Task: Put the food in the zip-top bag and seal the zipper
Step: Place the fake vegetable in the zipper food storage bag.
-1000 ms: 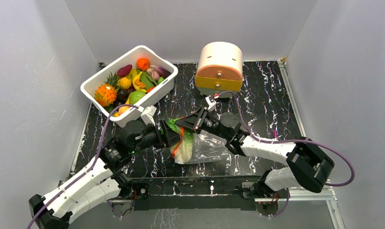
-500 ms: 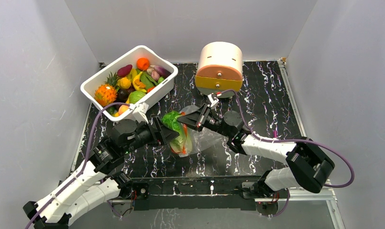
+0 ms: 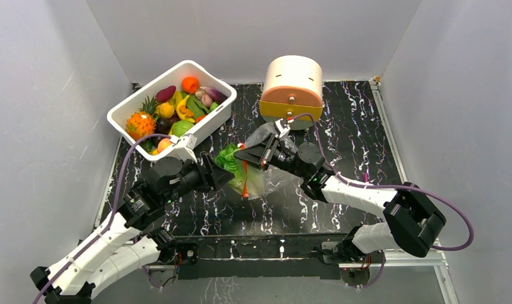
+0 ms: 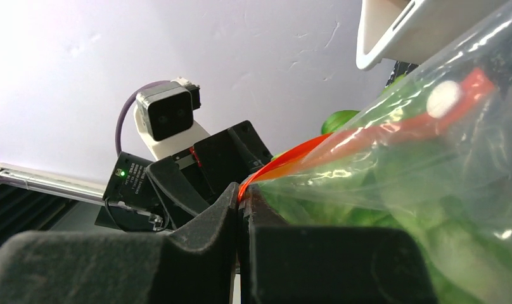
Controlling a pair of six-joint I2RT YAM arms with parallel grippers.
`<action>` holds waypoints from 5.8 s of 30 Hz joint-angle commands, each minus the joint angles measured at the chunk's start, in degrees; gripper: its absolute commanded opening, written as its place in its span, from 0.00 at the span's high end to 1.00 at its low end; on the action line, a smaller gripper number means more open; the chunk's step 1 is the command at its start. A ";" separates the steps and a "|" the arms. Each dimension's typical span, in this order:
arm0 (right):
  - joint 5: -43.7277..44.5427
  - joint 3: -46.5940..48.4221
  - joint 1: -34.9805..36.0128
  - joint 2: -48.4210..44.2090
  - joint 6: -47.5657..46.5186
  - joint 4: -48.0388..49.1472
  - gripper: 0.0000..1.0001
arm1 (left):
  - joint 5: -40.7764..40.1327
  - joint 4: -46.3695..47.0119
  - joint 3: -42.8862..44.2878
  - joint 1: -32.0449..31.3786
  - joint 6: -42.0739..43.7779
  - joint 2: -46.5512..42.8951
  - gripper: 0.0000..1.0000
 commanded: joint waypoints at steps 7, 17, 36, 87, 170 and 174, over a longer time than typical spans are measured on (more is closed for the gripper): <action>-5.64 5.28 0.01 1.14 -1.51 1.31 1.00 | -1.88 6.20 1.13 -0.39 6.01 4.98 0.55; -4.78 11.48 2.52 -0.68 -14.32 -20.58 1.00 | 2.78 15.63 -4.38 -0.44 8.57 2.10 1.00; 1.24 9.87 4.15 -0.76 -15.13 -24.40 1.00 | -9.46 -3.14 4.77 -0.42 2.63 4.32 1.00; 14.63 2.95 1.52 -8.68 9.01 -0.50 1.00 | -1.96 3.47 3.88 -0.36 -5.68 -3.31 0.31; 0.82 13.42 3.04 -2.16 -0.11 -11.00 1.00 | -1.09 21.77 2.41 -0.35 -0.26 5.08 1.00; 1.63 19.80 4.53 2.36 -4.59 -16.67 1.00 | -5.85 5.03 8.65 -0.40 7.52 5.70 1.00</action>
